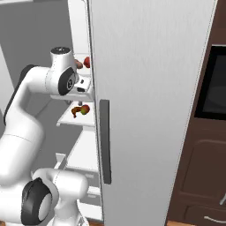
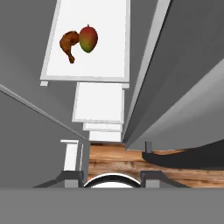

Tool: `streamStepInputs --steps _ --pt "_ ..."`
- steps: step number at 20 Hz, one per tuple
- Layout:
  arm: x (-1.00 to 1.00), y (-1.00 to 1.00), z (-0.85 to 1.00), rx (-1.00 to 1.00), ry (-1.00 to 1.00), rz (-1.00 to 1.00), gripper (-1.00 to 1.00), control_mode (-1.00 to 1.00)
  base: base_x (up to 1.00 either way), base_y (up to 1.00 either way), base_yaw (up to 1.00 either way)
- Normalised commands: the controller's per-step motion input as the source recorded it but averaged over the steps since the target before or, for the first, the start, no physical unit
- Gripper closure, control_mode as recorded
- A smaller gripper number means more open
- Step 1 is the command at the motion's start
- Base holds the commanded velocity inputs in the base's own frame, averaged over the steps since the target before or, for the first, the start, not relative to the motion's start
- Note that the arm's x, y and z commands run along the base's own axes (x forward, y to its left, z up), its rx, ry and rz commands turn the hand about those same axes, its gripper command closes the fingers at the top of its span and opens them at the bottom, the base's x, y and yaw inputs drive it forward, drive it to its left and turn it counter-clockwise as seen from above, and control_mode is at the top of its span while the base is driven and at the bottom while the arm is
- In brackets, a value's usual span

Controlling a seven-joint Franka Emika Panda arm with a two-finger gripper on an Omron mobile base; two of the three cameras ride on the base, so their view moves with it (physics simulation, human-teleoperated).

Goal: Take the potato and bell pepper from the highest rack and move them to the second highest rack where the mango and chicken drumstick are located, to maximize freezer space. Close the freezer door after rearranging.

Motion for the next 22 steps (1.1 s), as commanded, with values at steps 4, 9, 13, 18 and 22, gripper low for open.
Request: streamStepInputs --steps 4,9,13,18,22 --pt "-0.05 0.0 -0.06 0.0 0.0 0.0 -1.0 1.0 -0.08 0.0 0.0" --pt "0.0 0.0 0.0 0.0 0.0 0.0 -1.0 1.0 -0.42 -0.2 0.1" --pt "0.0 0.0 0.0 0.0 0.0 0.0 -1.0 1.0 -0.04 -0.12 0.28" --pt "0.0 0.0 0.0 0.0 0.0 0.0 -1.0 1.0 0.29 -0.34 0.31" --pt "0.0 0.0 0.0 0.0 0.0 0.0 -1.0 1.0 0.34 -0.14 0.29"
